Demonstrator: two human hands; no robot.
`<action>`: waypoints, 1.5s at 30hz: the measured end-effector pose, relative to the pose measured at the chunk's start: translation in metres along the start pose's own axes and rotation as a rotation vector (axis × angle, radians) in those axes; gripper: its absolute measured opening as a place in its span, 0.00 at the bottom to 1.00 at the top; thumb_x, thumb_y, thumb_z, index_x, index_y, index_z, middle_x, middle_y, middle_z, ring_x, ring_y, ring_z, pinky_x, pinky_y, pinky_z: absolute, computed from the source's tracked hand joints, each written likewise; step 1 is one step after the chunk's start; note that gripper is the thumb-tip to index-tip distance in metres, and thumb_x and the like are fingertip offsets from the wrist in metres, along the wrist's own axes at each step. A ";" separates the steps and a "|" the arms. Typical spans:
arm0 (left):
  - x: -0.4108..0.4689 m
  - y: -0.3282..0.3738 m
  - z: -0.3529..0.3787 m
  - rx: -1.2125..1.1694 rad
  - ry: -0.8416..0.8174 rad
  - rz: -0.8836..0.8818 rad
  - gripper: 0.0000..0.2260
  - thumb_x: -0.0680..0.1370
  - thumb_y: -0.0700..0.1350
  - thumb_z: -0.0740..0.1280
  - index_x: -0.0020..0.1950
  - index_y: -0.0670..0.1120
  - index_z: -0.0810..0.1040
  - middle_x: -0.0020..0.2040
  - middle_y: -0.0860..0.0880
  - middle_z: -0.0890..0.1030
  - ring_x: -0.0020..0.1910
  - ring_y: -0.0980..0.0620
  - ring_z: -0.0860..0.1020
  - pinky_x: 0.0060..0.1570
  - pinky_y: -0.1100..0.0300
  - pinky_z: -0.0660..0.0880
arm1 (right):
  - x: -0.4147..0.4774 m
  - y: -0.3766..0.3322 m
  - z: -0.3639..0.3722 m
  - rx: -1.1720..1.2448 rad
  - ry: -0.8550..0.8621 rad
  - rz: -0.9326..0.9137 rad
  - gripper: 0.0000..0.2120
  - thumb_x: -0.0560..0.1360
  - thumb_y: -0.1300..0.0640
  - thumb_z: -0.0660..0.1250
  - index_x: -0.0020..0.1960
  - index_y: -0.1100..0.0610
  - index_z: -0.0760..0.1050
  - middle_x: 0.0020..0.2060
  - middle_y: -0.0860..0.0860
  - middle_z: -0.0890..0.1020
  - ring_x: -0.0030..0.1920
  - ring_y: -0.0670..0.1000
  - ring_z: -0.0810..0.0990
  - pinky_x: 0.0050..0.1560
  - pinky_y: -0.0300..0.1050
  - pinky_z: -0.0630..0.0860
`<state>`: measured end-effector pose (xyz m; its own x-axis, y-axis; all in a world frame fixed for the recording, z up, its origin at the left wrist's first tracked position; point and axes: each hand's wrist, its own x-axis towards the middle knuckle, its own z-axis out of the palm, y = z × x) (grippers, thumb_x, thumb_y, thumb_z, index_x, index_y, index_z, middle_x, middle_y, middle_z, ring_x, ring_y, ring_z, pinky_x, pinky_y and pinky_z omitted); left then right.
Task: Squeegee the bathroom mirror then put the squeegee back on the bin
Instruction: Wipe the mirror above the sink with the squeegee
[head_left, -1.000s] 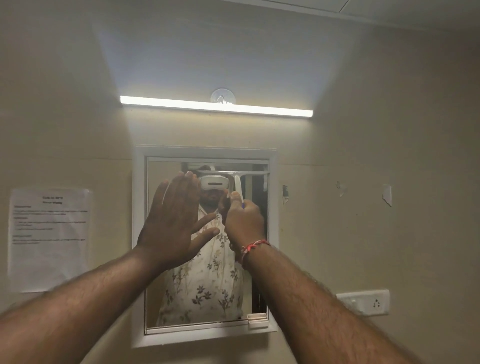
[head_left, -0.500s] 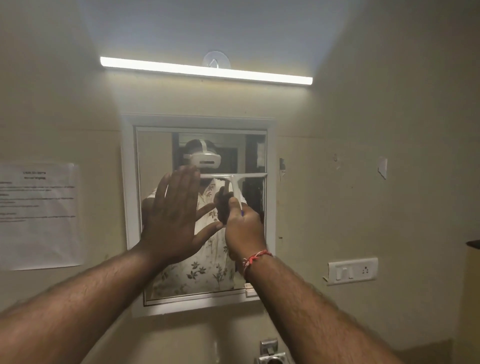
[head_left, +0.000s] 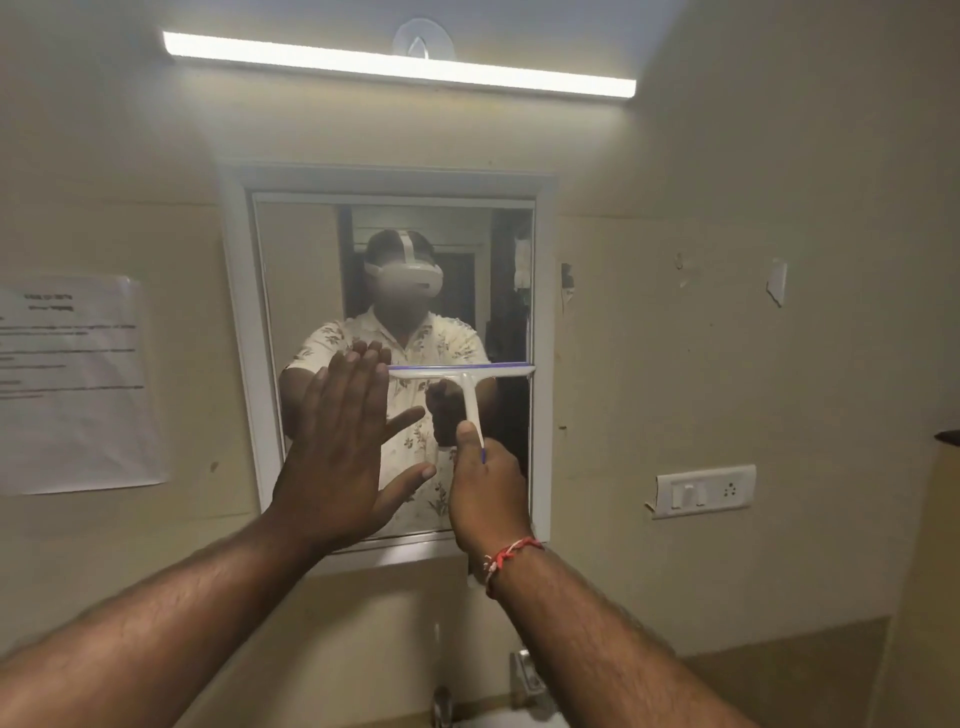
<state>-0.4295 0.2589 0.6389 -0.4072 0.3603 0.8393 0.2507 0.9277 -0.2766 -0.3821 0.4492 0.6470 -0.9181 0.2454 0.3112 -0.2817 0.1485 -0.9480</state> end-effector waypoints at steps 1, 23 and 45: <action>-0.004 0.000 0.002 -0.003 -0.012 -0.005 0.51 0.85 0.74 0.60 0.93 0.39 0.48 0.95 0.40 0.45 0.95 0.36 0.49 0.89 0.26 0.56 | -0.002 0.004 0.001 0.003 -0.003 0.009 0.19 0.88 0.38 0.56 0.50 0.47 0.78 0.42 0.42 0.82 0.43 0.43 0.80 0.39 0.38 0.70; -0.090 0.039 0.031 -0.078 -0.167 -0.063 0.50 0.85 0.77 0.54 0.93 0.42 0.46 0.95 0.40 0.48 0.94 0.37 0.51 0.89 0.29 0.59 | -0.052 0.108 0.000 -0.059 -0.019 0.093 0.21 0.87 0.36 0.56 0.48 0.48 0.79 0.41 0.47 0.84 0.40 0.44 0.80 0.41 0.40 0.75; -0.146 0.052 0.055 -0.084 -0.296 -0.083 0.50 0.85 0.78 0.52 0.93 0.48 0.36 0.95 0.43 0.45 0.95 0.40 0.48 0.90 0.31 0.57 | -0.076 0.171 -0.003 -0.116 -0.048 0.150 0.24 0.86 0.35 0.56 0.40 0.49 0.73 0.31 0.46 0.73 0.34 0.46 0.72 0.38 0.44 0.72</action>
<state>-0.4055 0.2597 0.4765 -0.6642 0.3076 0.6813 0.2722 0.9484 -0.1628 -0.3593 0.4586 0.4616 -0.9603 0.2278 0.1613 -0.1097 0.2234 -0.9685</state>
